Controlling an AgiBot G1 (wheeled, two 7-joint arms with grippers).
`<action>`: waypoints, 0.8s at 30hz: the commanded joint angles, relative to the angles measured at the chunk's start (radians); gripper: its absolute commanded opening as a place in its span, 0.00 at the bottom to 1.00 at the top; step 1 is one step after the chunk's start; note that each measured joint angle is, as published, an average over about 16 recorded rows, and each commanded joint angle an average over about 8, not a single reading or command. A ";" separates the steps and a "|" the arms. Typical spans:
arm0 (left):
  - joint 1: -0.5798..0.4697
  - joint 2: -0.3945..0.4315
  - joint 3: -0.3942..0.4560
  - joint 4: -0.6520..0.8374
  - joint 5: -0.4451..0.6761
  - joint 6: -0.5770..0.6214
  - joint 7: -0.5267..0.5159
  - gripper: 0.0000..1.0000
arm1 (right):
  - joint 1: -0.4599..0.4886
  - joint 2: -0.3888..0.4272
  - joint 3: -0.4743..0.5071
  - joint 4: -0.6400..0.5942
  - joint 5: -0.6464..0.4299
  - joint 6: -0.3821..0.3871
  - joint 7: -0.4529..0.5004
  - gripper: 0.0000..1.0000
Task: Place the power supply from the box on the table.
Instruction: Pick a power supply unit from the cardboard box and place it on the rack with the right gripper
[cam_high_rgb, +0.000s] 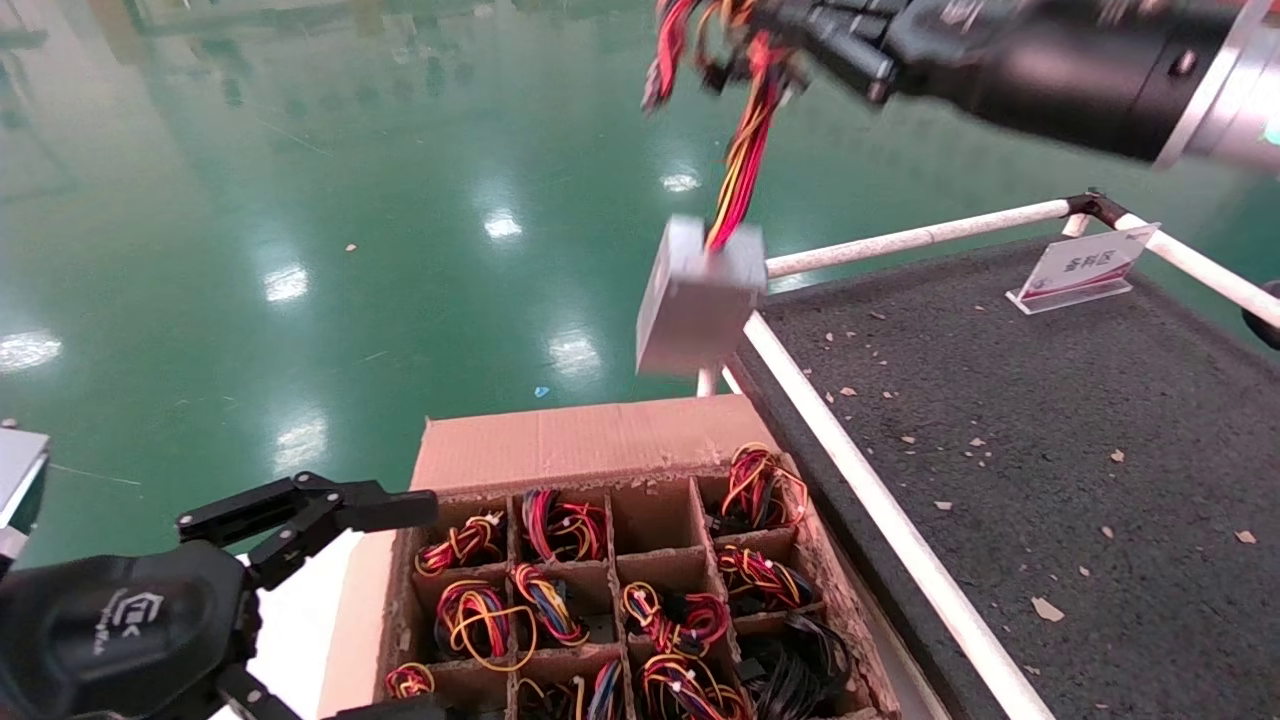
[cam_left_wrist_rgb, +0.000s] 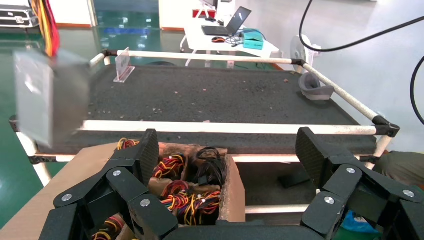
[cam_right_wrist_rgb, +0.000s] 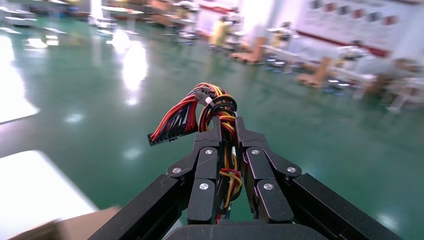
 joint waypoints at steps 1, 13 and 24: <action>0.000 0.000 0.000 0.000 0.000 0.000 0.000 1.00 | 0.023 0.008 0.001 -0.006 0.001 0.053 -0.001 0.00; 0.000 0.000 0.000 0.000 0.000 0.000 0.000 1.00 | -0.029 -0.041 -0.016 -0.036 -0.021 0.387 -0.046 0.00; 0.000 0.000 0.000 0.000 0.000 0.000 0.000 1.00 | -0.129 -0.092 -0.007 -0.028 -0.008 0.506 -0.052 0.00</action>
